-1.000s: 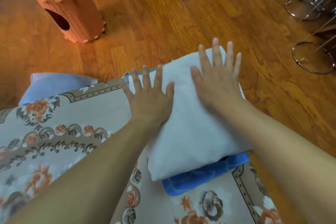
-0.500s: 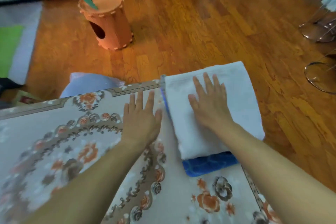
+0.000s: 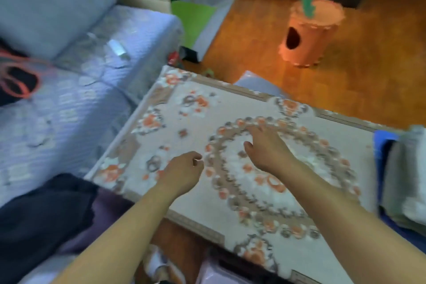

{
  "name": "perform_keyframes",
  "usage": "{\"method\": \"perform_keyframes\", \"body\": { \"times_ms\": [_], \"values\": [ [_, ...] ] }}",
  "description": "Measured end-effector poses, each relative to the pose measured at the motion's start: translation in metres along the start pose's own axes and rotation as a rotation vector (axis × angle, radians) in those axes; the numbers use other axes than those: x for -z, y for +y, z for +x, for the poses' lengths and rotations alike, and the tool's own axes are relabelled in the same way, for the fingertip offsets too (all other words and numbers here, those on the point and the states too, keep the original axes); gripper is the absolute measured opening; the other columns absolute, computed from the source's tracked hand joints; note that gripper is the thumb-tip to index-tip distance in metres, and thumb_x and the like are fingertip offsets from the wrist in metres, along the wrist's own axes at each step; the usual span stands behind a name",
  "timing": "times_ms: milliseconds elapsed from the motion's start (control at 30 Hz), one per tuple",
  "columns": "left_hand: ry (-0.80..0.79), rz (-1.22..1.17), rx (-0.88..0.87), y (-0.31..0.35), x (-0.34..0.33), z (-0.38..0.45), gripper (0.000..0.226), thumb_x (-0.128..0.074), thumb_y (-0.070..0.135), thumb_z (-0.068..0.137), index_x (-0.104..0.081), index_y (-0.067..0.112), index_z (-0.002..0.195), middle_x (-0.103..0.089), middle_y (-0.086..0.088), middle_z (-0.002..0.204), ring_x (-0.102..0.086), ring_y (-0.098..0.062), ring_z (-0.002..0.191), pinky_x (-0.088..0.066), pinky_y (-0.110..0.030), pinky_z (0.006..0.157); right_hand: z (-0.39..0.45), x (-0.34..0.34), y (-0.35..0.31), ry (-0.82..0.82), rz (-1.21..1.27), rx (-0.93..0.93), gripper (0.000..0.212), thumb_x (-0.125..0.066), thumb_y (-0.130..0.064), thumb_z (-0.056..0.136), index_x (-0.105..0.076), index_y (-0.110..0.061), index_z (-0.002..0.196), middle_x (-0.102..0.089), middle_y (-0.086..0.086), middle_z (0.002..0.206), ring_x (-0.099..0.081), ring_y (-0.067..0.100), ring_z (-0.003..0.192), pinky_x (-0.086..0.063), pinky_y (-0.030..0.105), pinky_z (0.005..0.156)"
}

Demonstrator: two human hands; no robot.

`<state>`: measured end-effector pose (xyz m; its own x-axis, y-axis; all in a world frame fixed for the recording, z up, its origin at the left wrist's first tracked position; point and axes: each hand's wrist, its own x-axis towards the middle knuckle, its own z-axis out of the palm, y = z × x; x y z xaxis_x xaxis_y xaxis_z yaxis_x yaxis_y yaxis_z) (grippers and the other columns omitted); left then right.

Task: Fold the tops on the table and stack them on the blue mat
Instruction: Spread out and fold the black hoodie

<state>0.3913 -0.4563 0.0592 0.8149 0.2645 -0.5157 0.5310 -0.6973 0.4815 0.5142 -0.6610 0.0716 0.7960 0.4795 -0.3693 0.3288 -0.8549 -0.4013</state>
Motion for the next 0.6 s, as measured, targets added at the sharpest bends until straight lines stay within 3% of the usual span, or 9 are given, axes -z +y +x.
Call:
{"method": "perform_keyframes", "body": {
  "times_ms": [167,300,433,533,600],
  "values": [
    [0.075,-0.101,0.172,-0.194,0.108,-0.032,0.037,-0.046,0.037,0.103,-0.058,0.026,0.137,-0.060,-0.003,0.139,-0.057,-0.025,0.122,-0.046,-0.030,0.095,0.044,-0.091,-0.223,-0.153,-0.077,0.107,0.048,-0.046,-0.032,0.103,-0.041,-0.020,0.150,-0.050,0.011,0.146,-0.047,0.031,0.133,-0.042,0.041,0.106],
    [0.144,-0.218,0.330,-0.329,0.152,-0.081,0.033,-0.043,0.039,0.103,-0.058,0.030,0.131,-0.066,0.004,0.125,-0.064,-0.021,0.104,-0.053,-0.035,0.088,0.058,-0.163,-0.381,-0.312,-0.161,0.270,0.044,-0.048,-0.030,0.103,-0.047,-0.018,0.145,-0.056,0.011,0.140,-0.052,0.029,0.127,-0.043,0.037,0.103],
    [0.172,-0.341,0.540,-0.453,0.127,-0.108,0.030,-0.044,0.036,0.099,-0.063,0.031,0.121,-0.067,0.002,0.119,-0.063,-0.023,0.104,-0.053,-0.037,0.091,0.079,-0.257,-0.488,-0.372,-0.173,0.434,0.041,-0.049,-0.032,0.097,-0.058,-0.017,0.134,-0.066,0.008,0.128,-0.059,0.028,0.121,-0.045,0.036,0.102],
    [0.185,-0.456,0.682,-0.537,0.069,-0.118,0.028,-0.046,0.035,0.093,-0.063,0.033,0.116,-0.067,0.002,0.117,-0.062,-0.025,0.107,-0.052,-0.039,0.092,0.097,-0.348,-0.520,-0.483,-0.235,0.494,0.039,-0.048,-0.028,0.098,-0.058,-0.015,0.134,-0.066,0.008,0.127,-0.059,0.030,0.118,-0.044,0.033,0.095],
    [0.175,-0.520,0.769,-0.583,0.031,-0.121,0.038,-0.050,0.033,0.094,-0.056,0.028,0.132,-0.060,-0.005,0.130,-0.059,-0.029,0.116,-0.049,-0.041,0.098,0.106,-0.398,-0.518,-0.560,-0.287,0.484,0.039,-0.049,-0.026,0.098,-0.057,-0.014,0.134,-0.065,0.011,0.129,-0.058,0.031,0.118,-0.044,0.035,0.098]
  ]
}}
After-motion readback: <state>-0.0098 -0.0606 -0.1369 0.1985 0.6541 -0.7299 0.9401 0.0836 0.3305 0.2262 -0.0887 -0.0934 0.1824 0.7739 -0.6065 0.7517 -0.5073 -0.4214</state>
